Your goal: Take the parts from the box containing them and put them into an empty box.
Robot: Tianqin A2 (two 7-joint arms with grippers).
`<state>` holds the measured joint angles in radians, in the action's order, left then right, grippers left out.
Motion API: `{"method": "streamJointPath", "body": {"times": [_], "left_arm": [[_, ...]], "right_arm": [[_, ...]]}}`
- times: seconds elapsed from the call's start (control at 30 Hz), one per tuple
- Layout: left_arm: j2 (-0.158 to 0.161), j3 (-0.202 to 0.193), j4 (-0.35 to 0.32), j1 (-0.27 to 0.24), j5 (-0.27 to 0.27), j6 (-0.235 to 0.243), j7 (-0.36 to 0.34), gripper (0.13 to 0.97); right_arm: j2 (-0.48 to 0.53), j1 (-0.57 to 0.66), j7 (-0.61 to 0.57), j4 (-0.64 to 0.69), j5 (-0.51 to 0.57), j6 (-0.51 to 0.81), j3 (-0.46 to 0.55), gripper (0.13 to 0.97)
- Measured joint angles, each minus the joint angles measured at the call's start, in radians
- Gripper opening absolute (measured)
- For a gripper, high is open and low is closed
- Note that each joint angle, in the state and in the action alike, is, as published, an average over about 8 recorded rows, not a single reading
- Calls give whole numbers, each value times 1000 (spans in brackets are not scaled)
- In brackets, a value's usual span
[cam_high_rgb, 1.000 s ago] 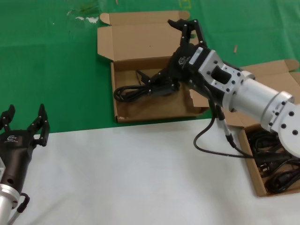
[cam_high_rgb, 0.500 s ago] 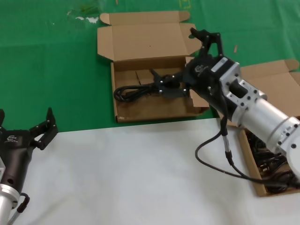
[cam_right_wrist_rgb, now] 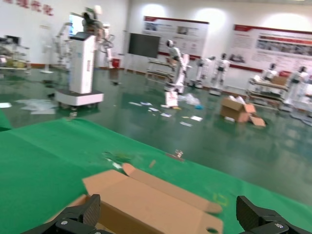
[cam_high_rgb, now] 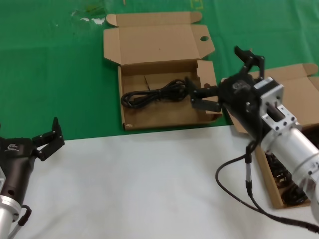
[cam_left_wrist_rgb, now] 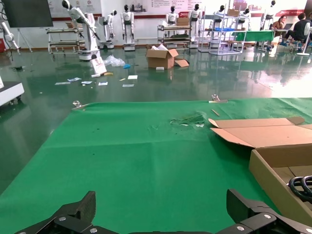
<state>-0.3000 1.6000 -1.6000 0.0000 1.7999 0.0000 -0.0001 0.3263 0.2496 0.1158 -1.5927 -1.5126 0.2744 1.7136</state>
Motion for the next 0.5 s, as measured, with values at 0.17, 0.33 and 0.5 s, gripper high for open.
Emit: {"method": "streamJointPath", "body": {"times": [0.17,0.33,0.5], "left_arm": [[0,0,0,0,0,0,0,928],[0,0,0,0,0,0,0,954],[0,0,0,0,0,0,0,965]], "right_arm": [[-5,-48,-22,-1,-56,-53,-22,966],[-10,-97,-45,-3,-112,-106,-44,966],[-15,-145,-67,-4,-167,-159,-66,966]]}}
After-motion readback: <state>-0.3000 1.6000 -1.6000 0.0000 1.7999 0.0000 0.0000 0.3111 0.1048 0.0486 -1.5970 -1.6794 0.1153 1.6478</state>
